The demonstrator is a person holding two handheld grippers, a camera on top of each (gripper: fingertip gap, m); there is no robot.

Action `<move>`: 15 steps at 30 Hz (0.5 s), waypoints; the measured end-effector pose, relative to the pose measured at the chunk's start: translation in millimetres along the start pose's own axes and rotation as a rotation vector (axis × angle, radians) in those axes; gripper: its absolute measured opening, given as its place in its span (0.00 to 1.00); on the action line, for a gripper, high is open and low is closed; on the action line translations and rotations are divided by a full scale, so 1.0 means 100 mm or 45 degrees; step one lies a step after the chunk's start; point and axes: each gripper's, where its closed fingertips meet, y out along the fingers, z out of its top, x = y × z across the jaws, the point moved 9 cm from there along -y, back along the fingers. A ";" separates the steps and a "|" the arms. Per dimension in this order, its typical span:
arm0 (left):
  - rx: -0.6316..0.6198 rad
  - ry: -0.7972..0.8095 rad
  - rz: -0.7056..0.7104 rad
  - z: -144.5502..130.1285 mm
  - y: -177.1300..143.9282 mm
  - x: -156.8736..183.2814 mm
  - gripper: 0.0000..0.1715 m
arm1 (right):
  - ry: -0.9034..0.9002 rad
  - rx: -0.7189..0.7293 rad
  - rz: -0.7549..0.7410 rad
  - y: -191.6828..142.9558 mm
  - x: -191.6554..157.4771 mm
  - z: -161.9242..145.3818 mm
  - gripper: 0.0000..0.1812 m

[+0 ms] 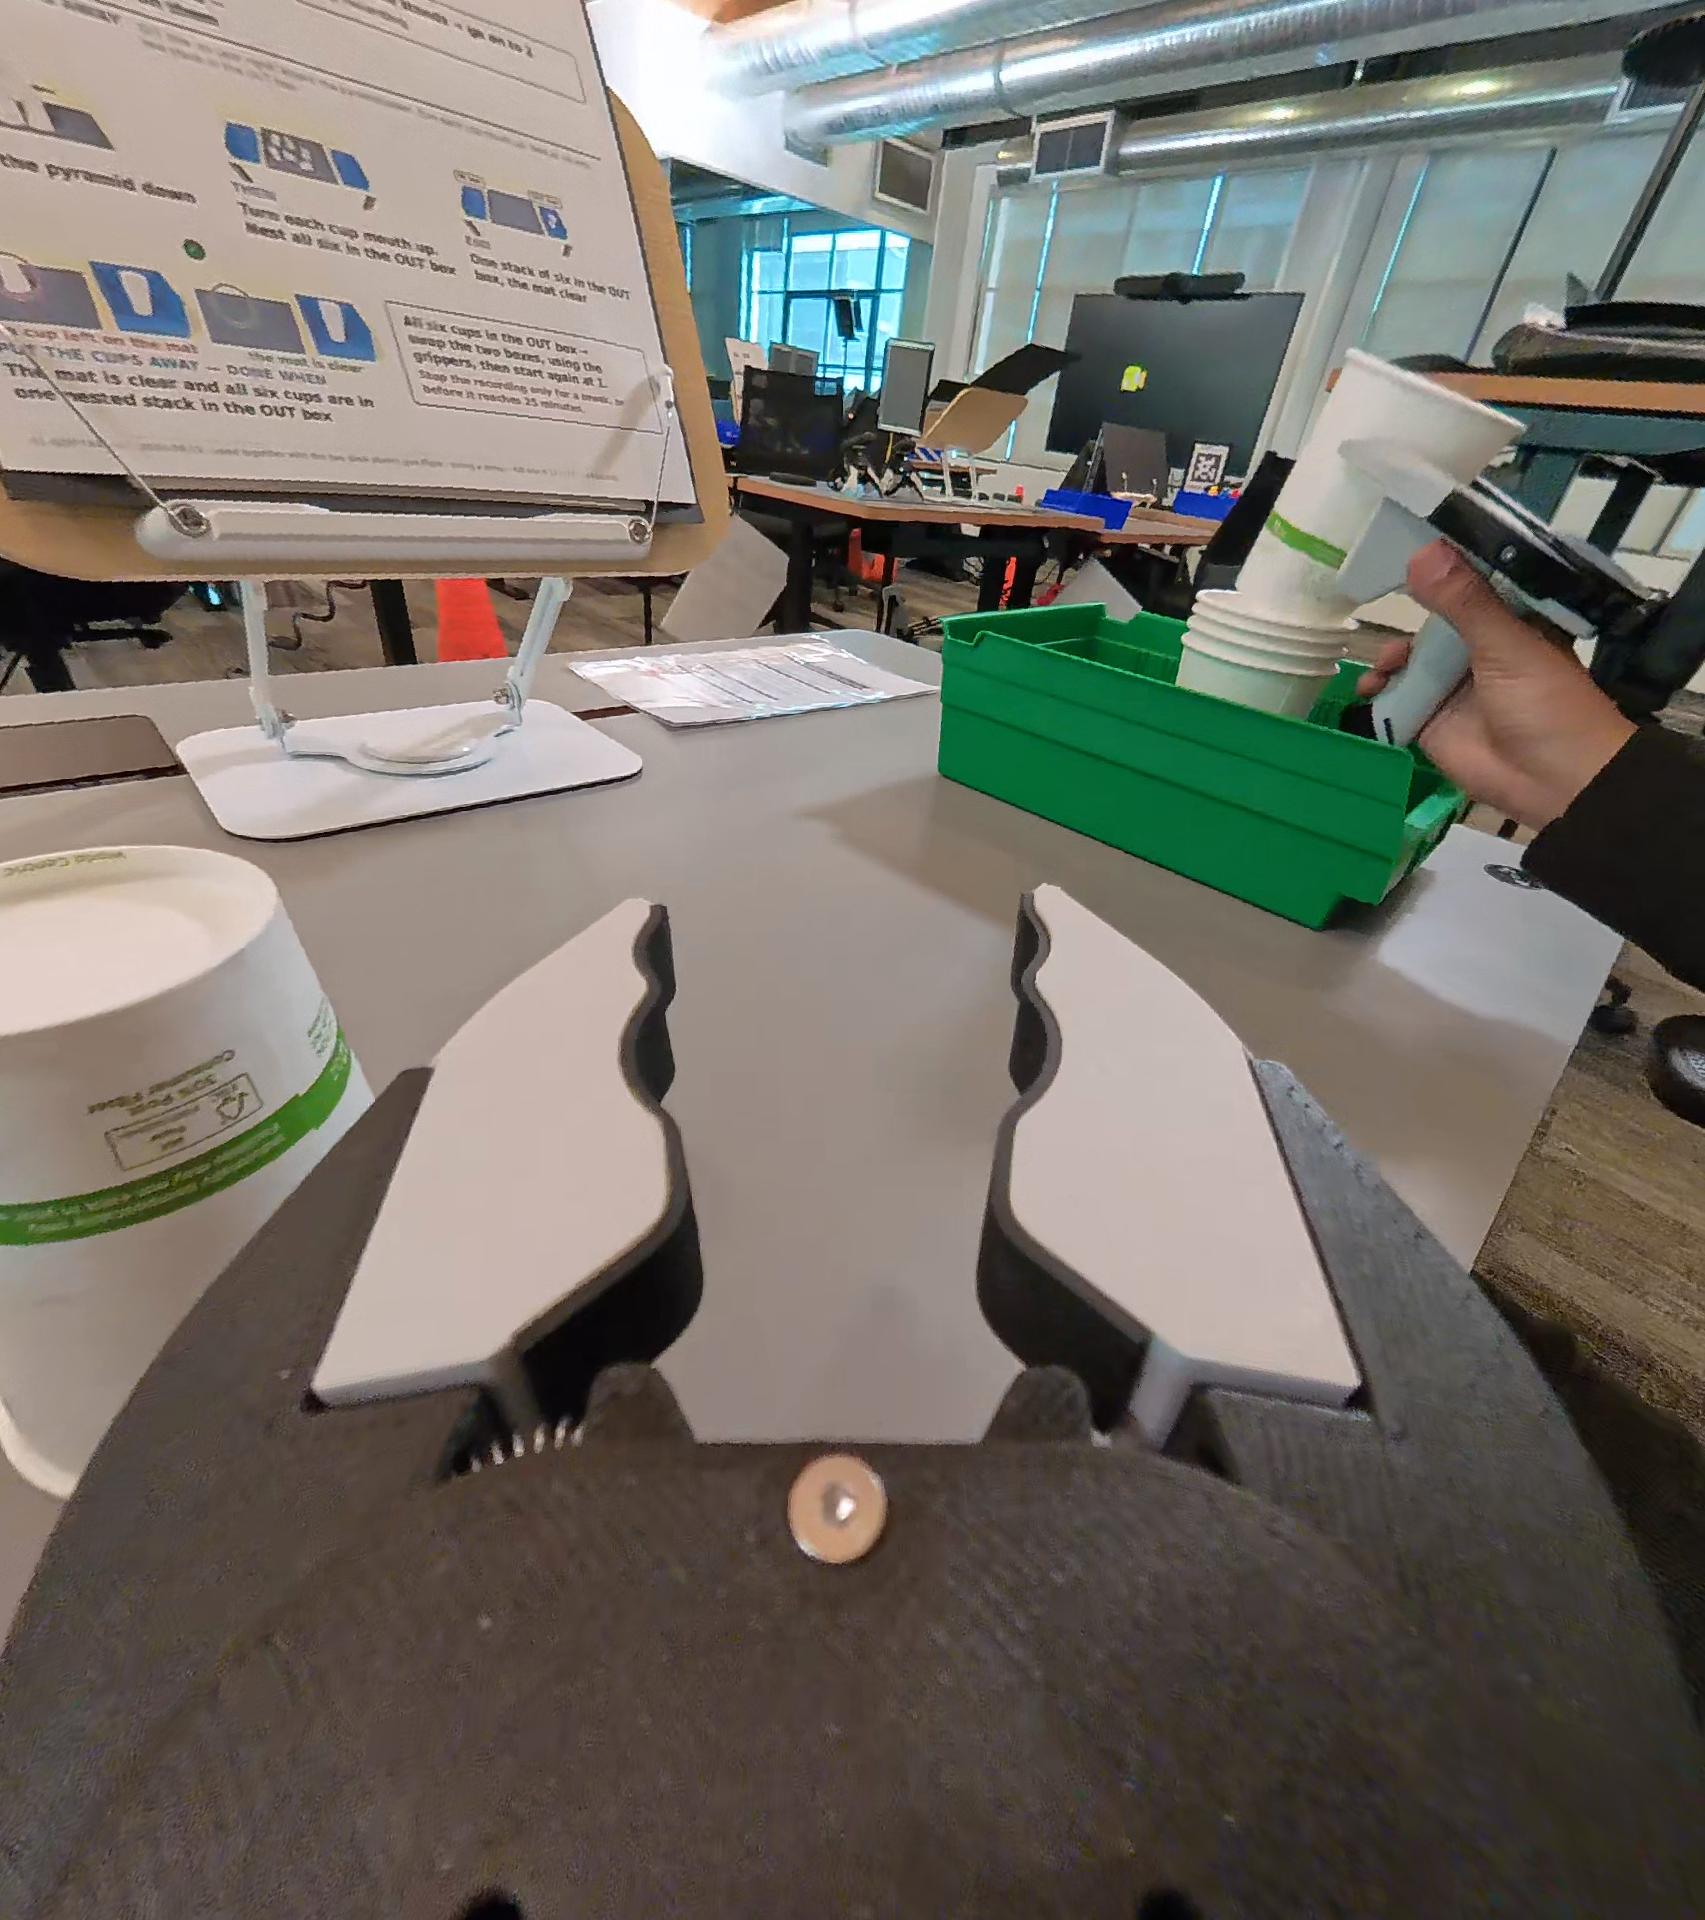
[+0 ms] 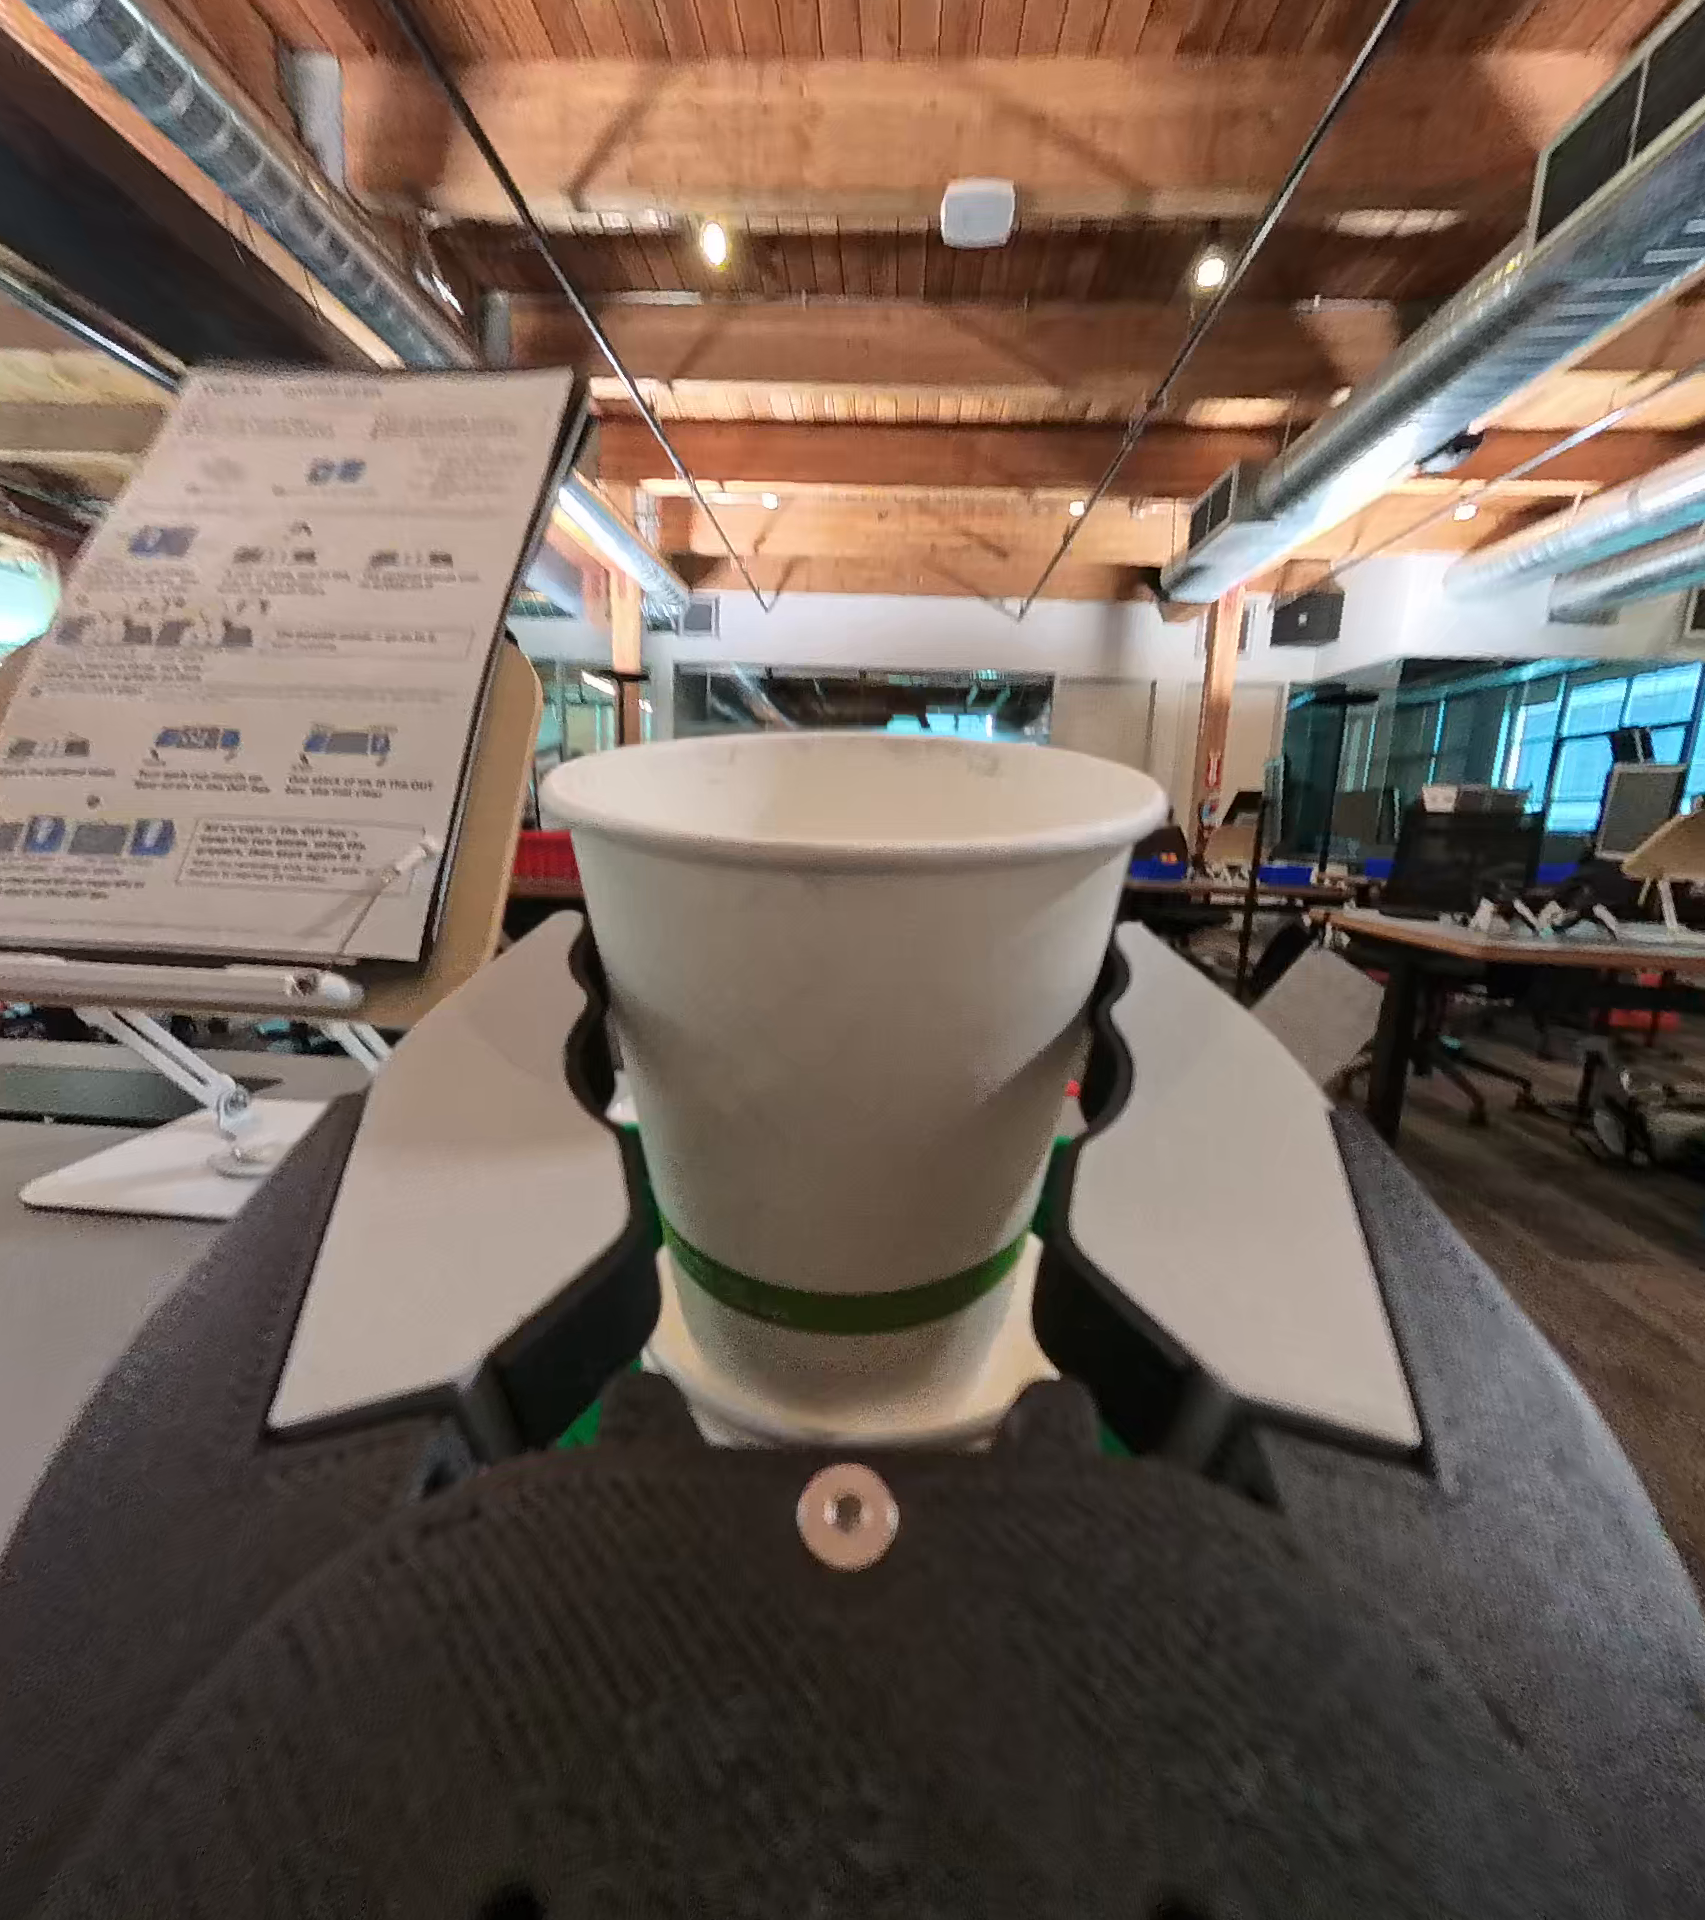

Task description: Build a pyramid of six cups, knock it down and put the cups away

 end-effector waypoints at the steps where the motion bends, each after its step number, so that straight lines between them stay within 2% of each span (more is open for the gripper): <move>1: 0.004 -0.004 0.006 0.00 -0.01 -0.01 0.37 | -0.006 -0.042 -0.010 0.01 0.00 -0.04 0.50; 3: 0.014 -0.015 0.020 0.01 -0.04 -0.02 0.37 | -0.032 -0.156 -0.008 0.04 0.00 -0.12 0.51; 5: 0.018 -0.023 0.032 0.01 -0.05 -0.04 0.37 | 0.008 -0.334 0.042 0.03 -0.01 -0.20 0.61; 7: 0.024 -0.026 0.044 0.02 -0.05 -0.05 0.37 | 0.118 -0.425 0.036 -0.02 0.01 -0.21 0.72; 12: 0.087 0.013 0.105 0.09 -0.08 -0.11 0.37 | 0.205 -0.212 0.059 -0.14 0.03 0.12 0.72; 15: 0.143 0.054 0.170 0.17 -0.14 -0.22 0.36 | 0.187 -0.032 0.089 -0.21 -0.04 0.32 0.61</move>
